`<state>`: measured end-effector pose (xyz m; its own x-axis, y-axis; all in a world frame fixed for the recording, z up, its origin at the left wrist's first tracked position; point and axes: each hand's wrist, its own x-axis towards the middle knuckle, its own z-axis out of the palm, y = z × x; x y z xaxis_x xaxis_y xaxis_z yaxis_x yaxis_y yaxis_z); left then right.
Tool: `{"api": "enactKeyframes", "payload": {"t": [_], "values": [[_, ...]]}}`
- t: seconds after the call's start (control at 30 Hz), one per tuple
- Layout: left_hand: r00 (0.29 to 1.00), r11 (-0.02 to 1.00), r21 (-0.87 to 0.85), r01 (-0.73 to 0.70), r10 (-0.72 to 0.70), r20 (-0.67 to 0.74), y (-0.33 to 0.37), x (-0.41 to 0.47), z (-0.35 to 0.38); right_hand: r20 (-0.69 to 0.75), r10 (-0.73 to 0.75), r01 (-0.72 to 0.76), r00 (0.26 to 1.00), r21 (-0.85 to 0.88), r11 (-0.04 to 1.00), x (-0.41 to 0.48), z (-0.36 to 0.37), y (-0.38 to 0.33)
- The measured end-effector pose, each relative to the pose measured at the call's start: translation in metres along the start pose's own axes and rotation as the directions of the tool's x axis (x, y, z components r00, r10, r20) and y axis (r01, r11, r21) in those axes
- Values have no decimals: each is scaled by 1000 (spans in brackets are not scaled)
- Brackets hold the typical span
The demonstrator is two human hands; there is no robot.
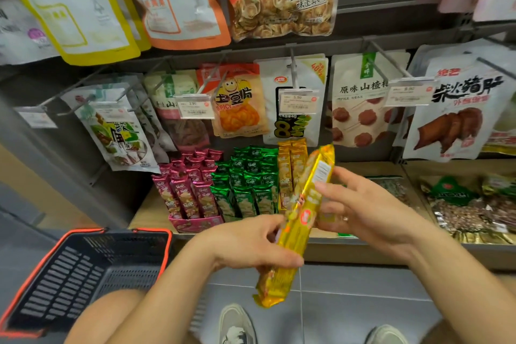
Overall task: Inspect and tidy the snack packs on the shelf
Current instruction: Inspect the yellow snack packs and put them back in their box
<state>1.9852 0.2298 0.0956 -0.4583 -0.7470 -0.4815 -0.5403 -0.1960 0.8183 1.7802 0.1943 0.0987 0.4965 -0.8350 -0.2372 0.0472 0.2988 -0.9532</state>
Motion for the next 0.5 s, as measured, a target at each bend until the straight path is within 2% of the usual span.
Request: {"api": "enactKeyframes", "payload": {"t": [0.07, 0.13, 0.23, 0.33, 0.5], "values": [[997, 989, 146, 17, -29, 77, 1, -2, 0, -164, -20, 28, 986, 46, 999, 2, -1, 3], [994, 964, 264, 21, -48, 97, 1, -2, 5, -314, -43, 58, 948, 37, 998, 5, -4, 5], [999, 984, 178, 2, 5, -35, -1, 0, 4, -513, -80, 124, 855, 51, 991, 7, -16, 3], [971, 989, 117, -88, 112, -213, -3, 1, -4, -675, -68, 201, 735, 122, 972, 6, -33, -2], [903, 981, 80, -175, 192, -385, -3, -2, -12, -741, -5, 245, 672, 217, 945, 5, -44, 1]]}}
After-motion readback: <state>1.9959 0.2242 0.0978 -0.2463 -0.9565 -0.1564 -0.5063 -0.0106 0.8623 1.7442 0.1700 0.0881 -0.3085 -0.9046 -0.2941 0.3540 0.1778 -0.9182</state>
